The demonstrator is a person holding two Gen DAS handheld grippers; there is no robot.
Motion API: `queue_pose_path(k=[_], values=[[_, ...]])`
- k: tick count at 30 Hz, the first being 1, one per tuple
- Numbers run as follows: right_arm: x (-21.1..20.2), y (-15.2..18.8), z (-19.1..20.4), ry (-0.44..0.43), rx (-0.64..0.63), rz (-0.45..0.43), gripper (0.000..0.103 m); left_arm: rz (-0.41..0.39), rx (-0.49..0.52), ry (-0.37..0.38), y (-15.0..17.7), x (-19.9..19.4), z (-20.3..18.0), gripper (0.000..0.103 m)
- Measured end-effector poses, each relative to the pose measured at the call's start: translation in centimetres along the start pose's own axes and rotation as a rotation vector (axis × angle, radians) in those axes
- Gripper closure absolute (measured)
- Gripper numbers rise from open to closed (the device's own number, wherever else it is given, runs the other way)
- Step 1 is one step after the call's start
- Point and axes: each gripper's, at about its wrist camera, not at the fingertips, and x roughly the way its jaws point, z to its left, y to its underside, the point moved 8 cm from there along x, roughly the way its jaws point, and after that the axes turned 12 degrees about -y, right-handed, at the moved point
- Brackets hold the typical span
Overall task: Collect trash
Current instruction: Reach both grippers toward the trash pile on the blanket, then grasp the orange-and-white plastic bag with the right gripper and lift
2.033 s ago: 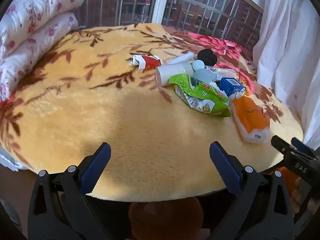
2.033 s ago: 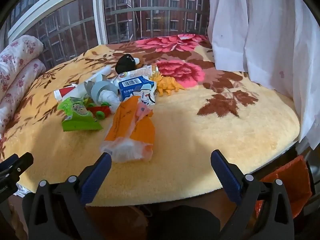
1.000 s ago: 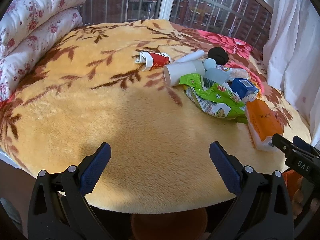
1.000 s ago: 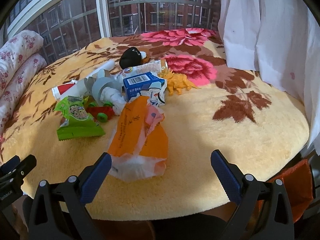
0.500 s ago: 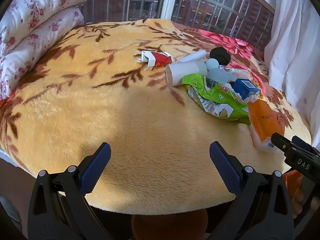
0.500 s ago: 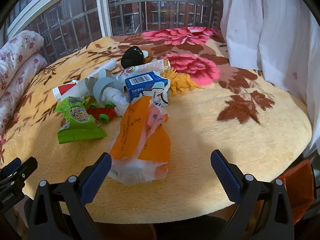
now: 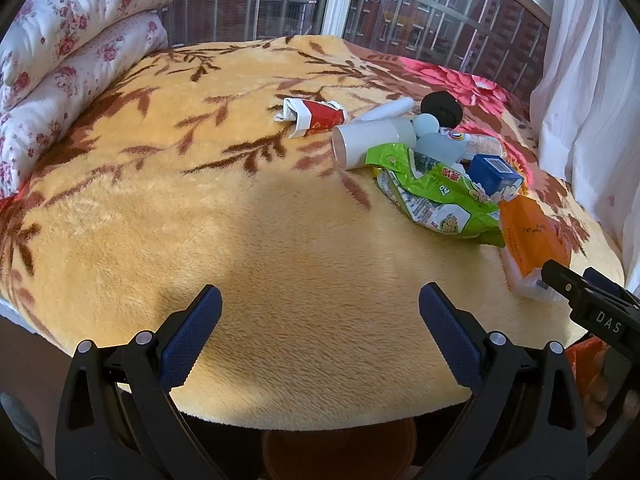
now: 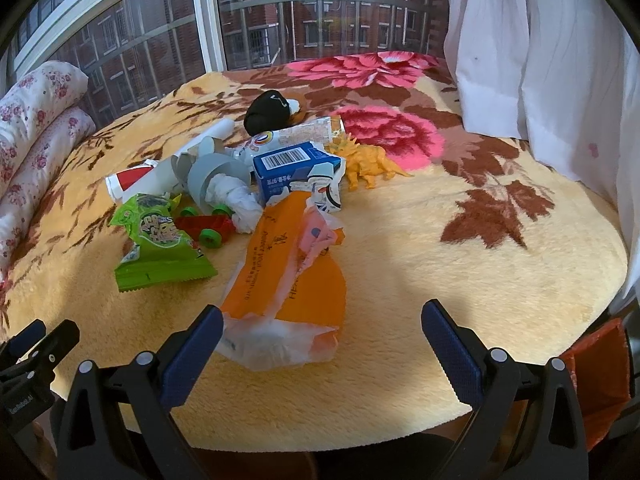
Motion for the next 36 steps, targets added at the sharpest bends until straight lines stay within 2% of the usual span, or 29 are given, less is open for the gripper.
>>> queue_pose_path(k=[17, 27, 36], values=[[1.0, -0.6, 0.5, -0.007, -0.01, 0.017, 0.005, 0.008, -0.009, -0.001, -0.4, 0.5, 0.4, 0.007], [3.0, -1.1, 0.6, -0.014, -0.008, 0.039, 0.005, 0.022, -0.015, -0.006, -0.4, 1.4, 0.7, 0.007], [5.6, -2.3, 0.5, -0.059, 0.034, 0.078, 0.005, 0.034, -0.012, -0.017, -0.5, 2.3, 0.8, 0.007]])
